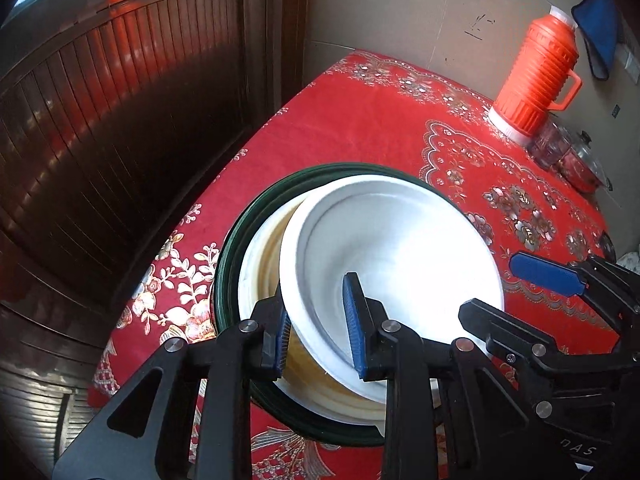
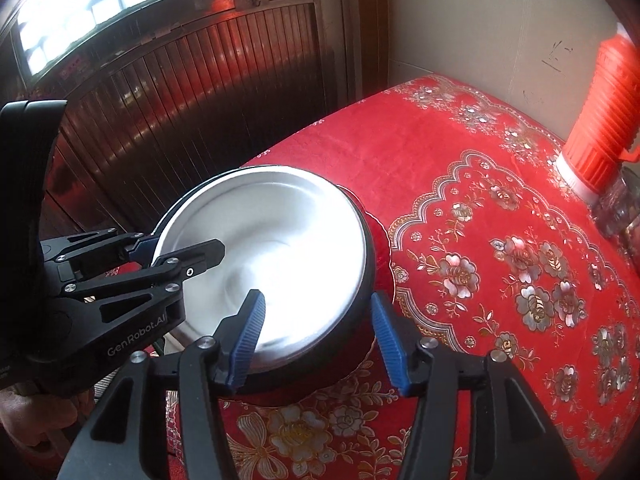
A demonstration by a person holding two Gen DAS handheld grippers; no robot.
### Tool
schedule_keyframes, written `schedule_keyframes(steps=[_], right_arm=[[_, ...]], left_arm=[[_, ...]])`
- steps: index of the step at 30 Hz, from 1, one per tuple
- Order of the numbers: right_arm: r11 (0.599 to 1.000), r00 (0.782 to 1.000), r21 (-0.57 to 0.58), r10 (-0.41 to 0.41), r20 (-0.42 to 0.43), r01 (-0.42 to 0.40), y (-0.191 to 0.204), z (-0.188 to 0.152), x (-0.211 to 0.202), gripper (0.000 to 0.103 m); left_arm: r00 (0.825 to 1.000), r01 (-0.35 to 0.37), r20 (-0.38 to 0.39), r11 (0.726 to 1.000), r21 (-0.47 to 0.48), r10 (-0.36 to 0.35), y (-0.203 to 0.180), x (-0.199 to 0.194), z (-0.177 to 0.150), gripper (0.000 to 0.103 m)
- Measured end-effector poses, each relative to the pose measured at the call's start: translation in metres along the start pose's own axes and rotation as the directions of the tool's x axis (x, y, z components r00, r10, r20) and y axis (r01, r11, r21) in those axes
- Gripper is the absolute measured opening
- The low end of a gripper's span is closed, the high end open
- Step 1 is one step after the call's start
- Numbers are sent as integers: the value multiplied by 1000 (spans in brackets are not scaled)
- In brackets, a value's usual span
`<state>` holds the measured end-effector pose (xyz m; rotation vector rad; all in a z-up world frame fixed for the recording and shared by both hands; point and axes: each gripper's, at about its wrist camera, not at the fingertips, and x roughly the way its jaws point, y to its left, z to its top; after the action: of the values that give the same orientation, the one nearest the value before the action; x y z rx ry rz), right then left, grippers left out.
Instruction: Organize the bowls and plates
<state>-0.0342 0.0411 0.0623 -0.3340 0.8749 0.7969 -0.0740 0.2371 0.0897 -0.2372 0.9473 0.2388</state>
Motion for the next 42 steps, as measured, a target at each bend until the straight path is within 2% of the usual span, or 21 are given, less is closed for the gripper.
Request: schedule_keyframes(steps=[3,9,13,15,18,22,27,31,34,38,40,42], right_arm=[[1000,1000,12,-2,14,2,-2,0,-2,63],[1000,999,29,-9,45,8,-5,-3,-9,69],[999,993,34,-46,108,42,-3,-7,-23,81],[997,987,33,-70,141,66,-2,-9,-29,81],[997,984,53,-68,165,60,-3,-12,-31,82],[996,984,69,-73,165,62,-8,-18,-30,82],[993,981,105,-77,176,59,-13,-26,-30,82],[990,979,122,-87,182,66,-12,-29,-28,82],[990,974,113,-110,196,89,-9,-28,-27,82],[988,973,127,-113,200,89,-10,-26,-25,82],[989,974,124,-106,199,82,-10,-25,-23,82],[989,974,122,-106,200,83,-9,-25,-22,82]], left_arm=[[1000,22,13,999,-24,-22,4,-4,0,42],[999,35,34,998,-47,-34,6,-15,-3,42],[996,-50,75,999,-7,51,-3,-27,-7,45],[991,-83,109,996,13,81,-7,-32,-10,58],[987,-81,140,997,-6,81,-4,-37,-13,58],[979,-129,160,992,-4,128,-3,-35,-18,58],[984,-90,154,996,-29,93,-1,-28,-29,58],[978,-139,158,990,-3,138,-5,-24,-33,58],[975,-133,178,991,-5,132,-3,-28,-34,58],[961,-182,215,983,7,176,-3,-34,-35,58],[965,-163,207,987,0,160,-1,-34,-34,58],[974,-154,164,988,-13,154,1,-29,-34,62]])
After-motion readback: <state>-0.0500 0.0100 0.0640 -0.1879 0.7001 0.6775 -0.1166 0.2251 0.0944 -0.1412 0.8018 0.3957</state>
